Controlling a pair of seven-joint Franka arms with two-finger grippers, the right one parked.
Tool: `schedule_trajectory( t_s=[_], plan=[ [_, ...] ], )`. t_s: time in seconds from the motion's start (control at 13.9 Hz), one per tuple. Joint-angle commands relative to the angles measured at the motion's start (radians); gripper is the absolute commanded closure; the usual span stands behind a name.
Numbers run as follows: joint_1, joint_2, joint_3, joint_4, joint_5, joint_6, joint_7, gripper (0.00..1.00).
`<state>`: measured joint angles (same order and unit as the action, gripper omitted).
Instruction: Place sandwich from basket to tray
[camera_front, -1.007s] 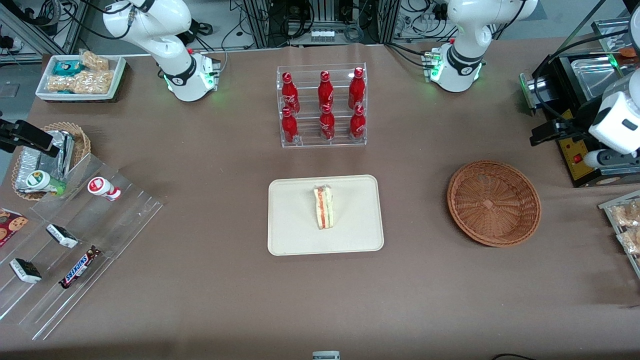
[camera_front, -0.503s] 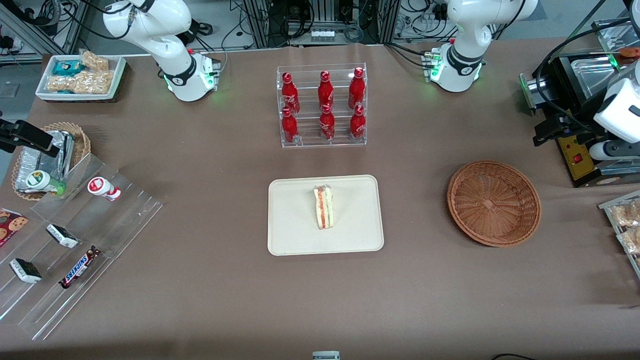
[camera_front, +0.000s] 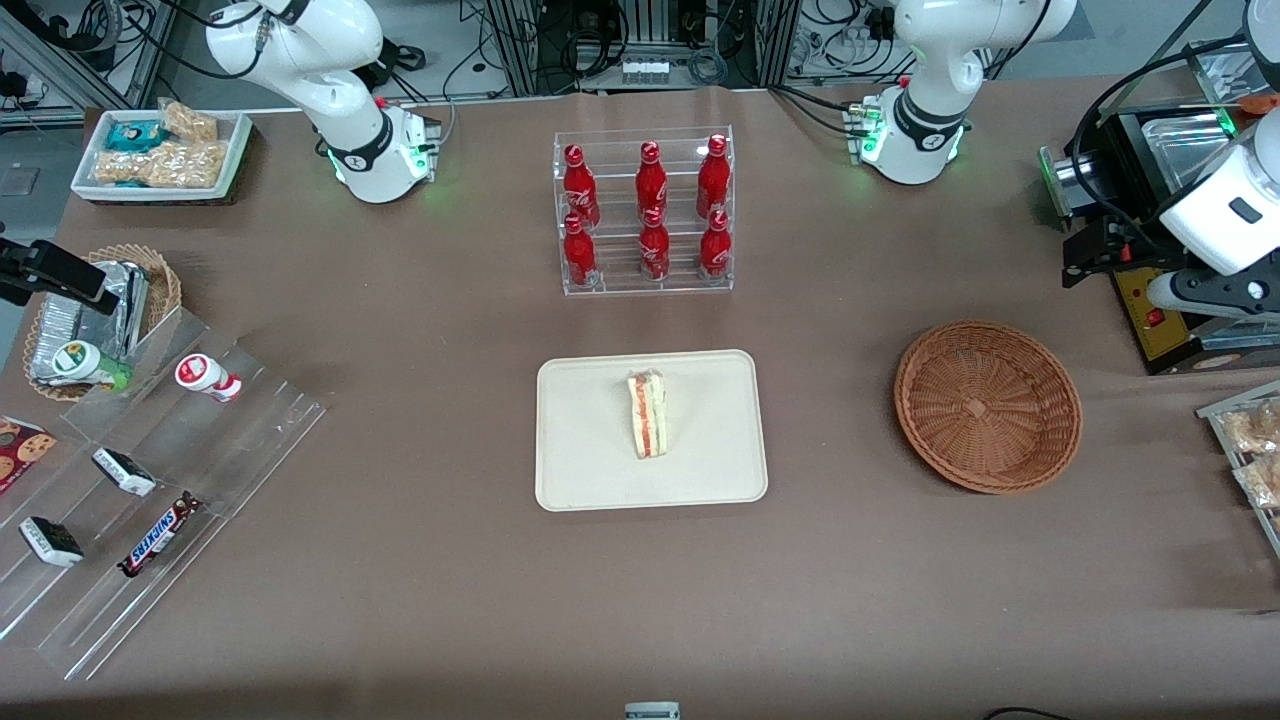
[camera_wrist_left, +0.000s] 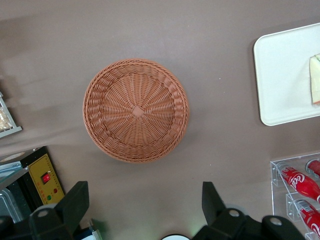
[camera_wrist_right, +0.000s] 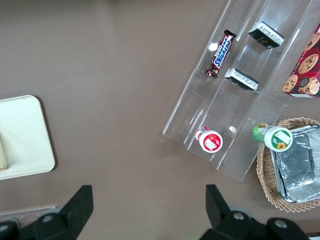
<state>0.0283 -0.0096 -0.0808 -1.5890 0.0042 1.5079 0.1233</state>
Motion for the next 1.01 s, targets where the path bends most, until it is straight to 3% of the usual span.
schedule_trajectory(
  t_s=[0.0,0.93],
  plan=[
    [-0.005,-0.018,0.004,0.009,0.019,-0.038,0.019,0.00],
    [-0.007,-0.018,0.000,0.007,0.019,-0.048,0.006,0.00]
  ],
)
